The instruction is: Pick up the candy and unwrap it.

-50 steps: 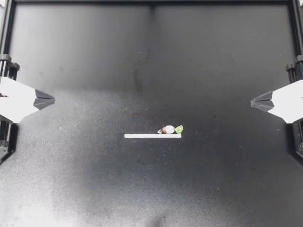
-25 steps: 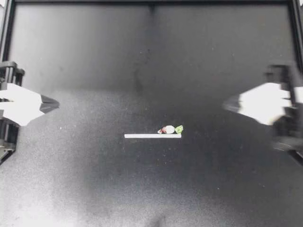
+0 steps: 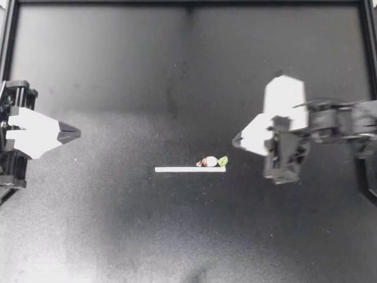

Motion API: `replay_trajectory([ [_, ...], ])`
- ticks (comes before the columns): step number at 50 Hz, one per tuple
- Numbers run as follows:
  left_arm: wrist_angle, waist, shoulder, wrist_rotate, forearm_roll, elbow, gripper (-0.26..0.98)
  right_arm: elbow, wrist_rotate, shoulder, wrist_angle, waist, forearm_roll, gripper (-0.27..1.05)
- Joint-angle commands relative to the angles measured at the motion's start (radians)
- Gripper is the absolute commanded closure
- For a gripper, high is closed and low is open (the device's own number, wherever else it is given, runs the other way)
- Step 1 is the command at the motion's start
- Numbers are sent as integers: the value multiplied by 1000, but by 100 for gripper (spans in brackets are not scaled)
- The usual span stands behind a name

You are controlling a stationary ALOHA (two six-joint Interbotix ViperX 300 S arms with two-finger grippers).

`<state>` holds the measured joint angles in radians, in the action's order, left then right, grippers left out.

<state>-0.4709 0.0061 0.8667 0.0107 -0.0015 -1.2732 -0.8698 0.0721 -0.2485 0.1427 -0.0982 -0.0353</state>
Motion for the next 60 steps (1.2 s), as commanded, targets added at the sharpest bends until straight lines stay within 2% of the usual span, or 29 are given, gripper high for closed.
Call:
replay_trajectory([
  [1, -11, 2, -3, -2, 0, 25, 84, 46, -2, 44, 11, -8, 3, 45],
  [7, -11, 2, -3, -2, -2, 25, 84, 71, -2, 118, 17, -8, 3, 25],
  [10, -11, 3, -3, -2, 0, 23, 84, 87, 0, 161, 26, -8, 3, 21],
  [31, -11, 2, -5, -2, 0, 15, 84, 195, -3, 344, 167, -8, 40, 22],
  [51, -11, 2, -6, -2, -2, 9, 84, 207, 2, 399, 178, -8, 41, 23],
  [60, -11, 2, -6, -2, 0, 8, 84, 210, 5, 419, 189, -8, 38, 33],
])
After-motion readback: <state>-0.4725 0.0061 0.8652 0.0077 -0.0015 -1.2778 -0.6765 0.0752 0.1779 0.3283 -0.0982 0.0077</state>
